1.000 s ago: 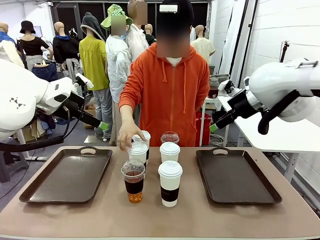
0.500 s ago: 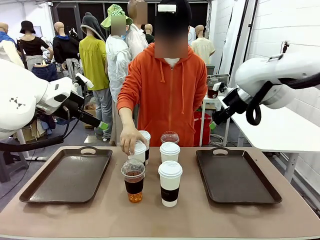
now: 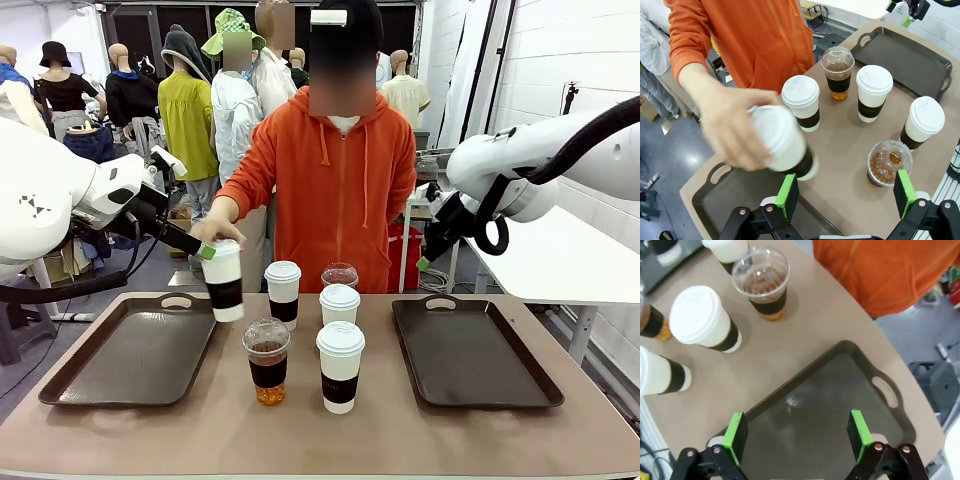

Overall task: Distribute the coffee onto the tray.
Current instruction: Pick up one iced Americano and place it on the right Handle tray.

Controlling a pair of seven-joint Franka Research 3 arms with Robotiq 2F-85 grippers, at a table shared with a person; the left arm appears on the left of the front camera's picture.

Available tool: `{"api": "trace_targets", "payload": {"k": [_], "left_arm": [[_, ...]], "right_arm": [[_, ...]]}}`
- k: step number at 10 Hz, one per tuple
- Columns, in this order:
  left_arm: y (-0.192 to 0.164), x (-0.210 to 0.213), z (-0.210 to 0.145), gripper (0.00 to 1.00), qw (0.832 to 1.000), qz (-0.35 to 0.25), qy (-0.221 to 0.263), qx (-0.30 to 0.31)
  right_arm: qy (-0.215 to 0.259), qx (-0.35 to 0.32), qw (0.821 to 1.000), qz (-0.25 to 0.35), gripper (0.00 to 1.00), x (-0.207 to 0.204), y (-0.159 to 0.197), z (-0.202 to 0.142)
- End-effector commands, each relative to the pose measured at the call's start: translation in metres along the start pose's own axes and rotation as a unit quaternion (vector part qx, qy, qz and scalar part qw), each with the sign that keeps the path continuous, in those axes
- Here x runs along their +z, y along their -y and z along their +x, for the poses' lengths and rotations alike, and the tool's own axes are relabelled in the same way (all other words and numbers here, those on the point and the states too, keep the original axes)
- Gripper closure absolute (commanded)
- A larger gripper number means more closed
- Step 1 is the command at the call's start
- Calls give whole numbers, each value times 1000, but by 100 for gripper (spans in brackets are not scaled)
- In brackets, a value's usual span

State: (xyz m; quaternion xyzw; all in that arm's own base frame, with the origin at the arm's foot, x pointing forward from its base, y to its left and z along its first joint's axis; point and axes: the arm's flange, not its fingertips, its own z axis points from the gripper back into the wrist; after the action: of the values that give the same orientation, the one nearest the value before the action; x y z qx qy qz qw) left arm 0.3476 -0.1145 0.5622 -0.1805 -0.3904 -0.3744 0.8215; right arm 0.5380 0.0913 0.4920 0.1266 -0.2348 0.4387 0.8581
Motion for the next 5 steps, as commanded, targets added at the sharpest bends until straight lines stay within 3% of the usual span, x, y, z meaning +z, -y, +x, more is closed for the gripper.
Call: {"api": "trace_targets", "payload": {"k": [1,5], "left_arm": [[-1,0,-1,0,1000,-6,1,3],[-1,0,-1,0,1000,-6,1,3]], "right_arm": [[8,29,999,26,0,-13,11,-8],[2,45,999,29,0,-29,12,-17]]}}
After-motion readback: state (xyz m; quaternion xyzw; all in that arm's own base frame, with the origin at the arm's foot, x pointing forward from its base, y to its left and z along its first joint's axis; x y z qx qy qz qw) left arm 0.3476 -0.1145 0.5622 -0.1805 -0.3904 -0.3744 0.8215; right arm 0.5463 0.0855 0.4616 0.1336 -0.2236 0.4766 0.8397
